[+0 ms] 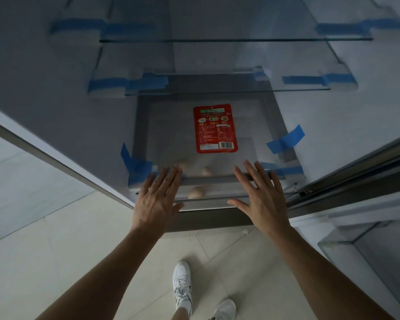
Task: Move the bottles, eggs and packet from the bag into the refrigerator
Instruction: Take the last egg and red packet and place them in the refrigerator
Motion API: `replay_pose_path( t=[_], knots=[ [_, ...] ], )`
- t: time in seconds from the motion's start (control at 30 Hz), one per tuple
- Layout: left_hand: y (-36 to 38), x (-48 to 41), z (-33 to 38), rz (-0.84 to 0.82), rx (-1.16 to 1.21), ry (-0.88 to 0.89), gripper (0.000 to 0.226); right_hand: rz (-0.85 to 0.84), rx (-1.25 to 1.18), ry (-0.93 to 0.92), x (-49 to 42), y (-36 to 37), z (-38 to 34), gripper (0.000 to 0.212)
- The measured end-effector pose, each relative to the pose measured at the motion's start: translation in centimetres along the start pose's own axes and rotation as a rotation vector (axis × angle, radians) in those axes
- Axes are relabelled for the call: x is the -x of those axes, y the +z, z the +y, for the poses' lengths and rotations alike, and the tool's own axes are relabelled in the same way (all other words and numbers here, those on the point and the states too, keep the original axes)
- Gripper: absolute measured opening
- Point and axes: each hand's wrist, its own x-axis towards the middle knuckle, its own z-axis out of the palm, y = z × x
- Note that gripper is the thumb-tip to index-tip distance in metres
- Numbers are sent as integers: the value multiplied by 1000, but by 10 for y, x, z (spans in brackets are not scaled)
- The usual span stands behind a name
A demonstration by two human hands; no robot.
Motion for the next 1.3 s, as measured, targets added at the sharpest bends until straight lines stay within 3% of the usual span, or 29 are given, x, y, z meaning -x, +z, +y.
replay_pose_path(
  t=[0.2, 0.6, 1.07, 1.3],
  knots=[
    [-2, -15, -12, -2, -63, 59, 104, 5, 23, -39, -19, 0, 11, 103],
    [-1, -40, -17, -44, -56, -59, 107, -35, 48, 53, -41, 1, 11, 112],
    [-4, -41, -15, -70, -7, -91, 107, -50, 24, 85, -41, -2, 6, 109],
    [-50, -35, 1, -77, 91, -56, 99, -33, -26, 104, -24, -42, -22, 103]
  ],
)
